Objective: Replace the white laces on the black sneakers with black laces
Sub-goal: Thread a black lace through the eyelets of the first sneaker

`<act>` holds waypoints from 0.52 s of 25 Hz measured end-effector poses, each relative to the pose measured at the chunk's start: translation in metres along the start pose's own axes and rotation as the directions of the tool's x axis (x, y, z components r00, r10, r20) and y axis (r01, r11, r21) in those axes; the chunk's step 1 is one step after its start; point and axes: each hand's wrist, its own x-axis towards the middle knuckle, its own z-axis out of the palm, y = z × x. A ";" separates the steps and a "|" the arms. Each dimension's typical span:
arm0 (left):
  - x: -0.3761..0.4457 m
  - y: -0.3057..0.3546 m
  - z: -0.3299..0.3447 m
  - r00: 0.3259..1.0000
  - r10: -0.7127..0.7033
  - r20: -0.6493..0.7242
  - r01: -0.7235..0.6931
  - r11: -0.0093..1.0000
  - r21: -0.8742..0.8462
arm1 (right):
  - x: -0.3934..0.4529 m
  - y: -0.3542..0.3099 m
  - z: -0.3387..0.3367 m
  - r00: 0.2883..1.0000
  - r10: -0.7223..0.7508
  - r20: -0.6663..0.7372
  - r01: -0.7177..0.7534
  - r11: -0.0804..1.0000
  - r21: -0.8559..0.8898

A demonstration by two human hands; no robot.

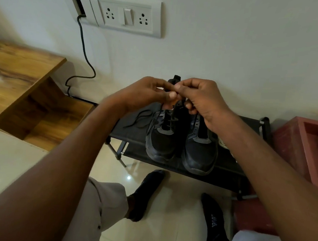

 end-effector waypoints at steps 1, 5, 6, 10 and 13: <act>-0.004 -0.003 -0.002 1.000 -0.022 -0.022 0.022 0.999 0.031 | 0.003 0.001 -0.002 0.999 0.002 -0.043 -0.001 1.000 0.028; -0.024 -0.033 -0.013 0.891 -0.205 -0.405 0.371 0.843 0.390 | 0.008 0.017 -0.006 0.986 0.055 -0.159 -0.047 0.998 0.050; -0.025 -0.036 -0.008 0.863 -0.195 -0.466 0.419 0.793 0.443 | 0.007 0.021 -0.005 0.987 0.065 -0.146 -0.061 0.998 0.029; -0.006 -0.011 0.020 0.910 -0.074 -0.409 0.190 0.949 0.251 | 0.004 0.024 0.003 0.999 0.026 0.025 -0.025 0.998 -0.056; 0.011 0.001 0.036 0.957 -0.069 -0.281 0.102 0.989 0.105 | 0.009 0.025 0.001 0.996 -0.052 -0.078 0.045 0.996 -0.082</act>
